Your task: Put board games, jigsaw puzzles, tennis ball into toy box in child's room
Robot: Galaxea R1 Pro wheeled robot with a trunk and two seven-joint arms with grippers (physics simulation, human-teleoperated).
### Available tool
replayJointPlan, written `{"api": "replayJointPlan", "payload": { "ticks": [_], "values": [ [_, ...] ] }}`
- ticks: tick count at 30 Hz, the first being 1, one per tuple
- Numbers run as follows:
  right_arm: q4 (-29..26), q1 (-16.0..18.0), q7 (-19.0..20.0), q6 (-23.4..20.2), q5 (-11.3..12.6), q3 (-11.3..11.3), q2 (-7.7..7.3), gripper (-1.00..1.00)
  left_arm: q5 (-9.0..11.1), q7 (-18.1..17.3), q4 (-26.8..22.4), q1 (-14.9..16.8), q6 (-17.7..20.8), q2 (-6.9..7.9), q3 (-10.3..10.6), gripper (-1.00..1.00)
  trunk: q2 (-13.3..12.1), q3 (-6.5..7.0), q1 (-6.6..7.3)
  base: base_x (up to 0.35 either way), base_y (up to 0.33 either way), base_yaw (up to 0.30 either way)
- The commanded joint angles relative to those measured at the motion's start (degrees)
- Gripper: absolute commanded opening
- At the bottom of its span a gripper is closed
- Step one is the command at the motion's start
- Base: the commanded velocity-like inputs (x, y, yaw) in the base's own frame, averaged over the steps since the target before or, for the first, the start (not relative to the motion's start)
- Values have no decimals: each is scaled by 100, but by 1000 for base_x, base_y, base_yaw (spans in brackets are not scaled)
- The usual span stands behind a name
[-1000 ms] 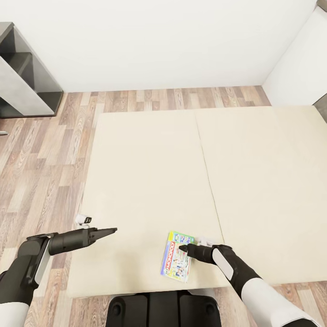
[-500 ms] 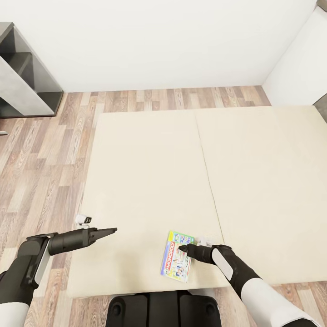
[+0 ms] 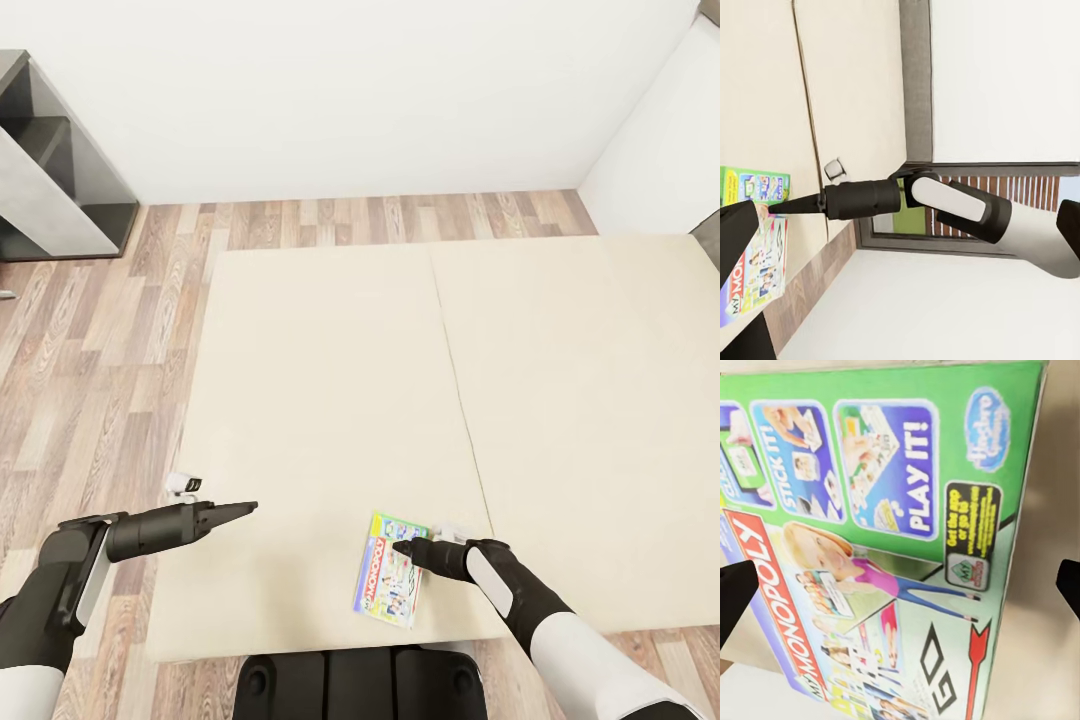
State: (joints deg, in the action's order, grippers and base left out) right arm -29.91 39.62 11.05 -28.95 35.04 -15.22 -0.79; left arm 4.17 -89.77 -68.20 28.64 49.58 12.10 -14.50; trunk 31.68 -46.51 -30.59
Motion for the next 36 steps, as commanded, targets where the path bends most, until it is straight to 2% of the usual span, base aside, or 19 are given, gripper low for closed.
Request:
{"api": "replayJointPlan", "payload": {
  "ticks": [1, 14, 25, 36],
  "values": [
    [-6, 2, 5, -14, 4, -25, -5, 100, -4, -23, -1, 1, 61, 1, 0, 100, 6, -5, -2, 4, 0, 0],
    [-6, 2, -8, -35, 6, -25, -1, 100, -4, -23, -1, 0, 60, 3, 0, 100, 6, -2, -2, 1, 0, 6],
    [-6, 2, -7, -38, 4, -25, -1, 100, -4, -23, 0, 0, 60, 3, 0, 100, 6, 29, -2, 0, 0, 206],
    [-6, 2, -4, -41, 5, -25, 0, 100, -4, -23, 0, 1, 60, 2, 0, 100, 6, 32, -2, 0, 0, 26]
  ]
}}
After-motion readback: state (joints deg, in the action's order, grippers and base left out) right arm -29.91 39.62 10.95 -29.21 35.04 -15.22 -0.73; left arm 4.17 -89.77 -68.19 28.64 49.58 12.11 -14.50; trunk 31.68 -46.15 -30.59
